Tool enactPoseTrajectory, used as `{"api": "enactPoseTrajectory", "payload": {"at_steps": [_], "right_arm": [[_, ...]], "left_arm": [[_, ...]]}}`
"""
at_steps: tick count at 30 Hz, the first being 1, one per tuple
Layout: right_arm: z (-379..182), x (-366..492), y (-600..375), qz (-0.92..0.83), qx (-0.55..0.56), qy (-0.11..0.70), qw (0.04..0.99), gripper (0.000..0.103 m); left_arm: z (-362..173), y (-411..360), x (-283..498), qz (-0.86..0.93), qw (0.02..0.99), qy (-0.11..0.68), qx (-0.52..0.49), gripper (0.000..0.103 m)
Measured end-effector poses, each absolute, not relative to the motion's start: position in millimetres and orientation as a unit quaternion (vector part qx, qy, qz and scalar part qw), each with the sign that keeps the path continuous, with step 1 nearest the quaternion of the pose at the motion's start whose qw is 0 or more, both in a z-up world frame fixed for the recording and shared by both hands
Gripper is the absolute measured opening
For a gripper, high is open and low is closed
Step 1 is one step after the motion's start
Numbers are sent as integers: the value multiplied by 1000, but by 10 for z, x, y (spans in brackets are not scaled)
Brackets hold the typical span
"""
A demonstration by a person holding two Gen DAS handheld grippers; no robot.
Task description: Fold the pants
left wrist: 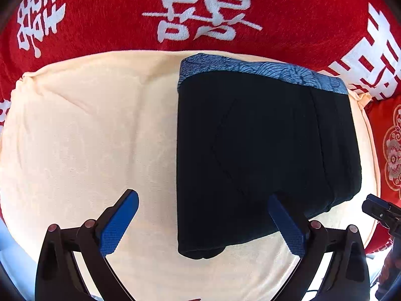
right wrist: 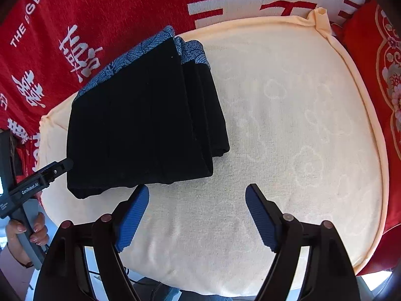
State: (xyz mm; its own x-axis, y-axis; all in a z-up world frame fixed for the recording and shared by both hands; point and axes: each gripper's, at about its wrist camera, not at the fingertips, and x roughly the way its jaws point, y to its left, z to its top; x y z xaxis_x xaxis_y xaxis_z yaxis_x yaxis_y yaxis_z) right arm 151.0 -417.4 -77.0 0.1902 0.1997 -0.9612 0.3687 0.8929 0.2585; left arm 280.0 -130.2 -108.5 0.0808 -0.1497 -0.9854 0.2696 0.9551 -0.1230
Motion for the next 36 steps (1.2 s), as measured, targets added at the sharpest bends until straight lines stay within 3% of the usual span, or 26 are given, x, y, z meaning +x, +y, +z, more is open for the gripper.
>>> {"api": "enactPoseTrajectory", "payload": {"at_steps": [4,16,36], "right_arm": [[-794,1552,-4256,-49,236,630,738,82],[-943,1764,-4655,-34,304,613,729,83],[-1510,2376,-4883,155,364,607,689,88]], "left_arm": [[-1245,-1231,2902,-120,708,696,24,103],[-1235,-1234,3098,-141,717,683,6,103],[-1632,-1444,3582,-270,671,686,-86,103]]}}
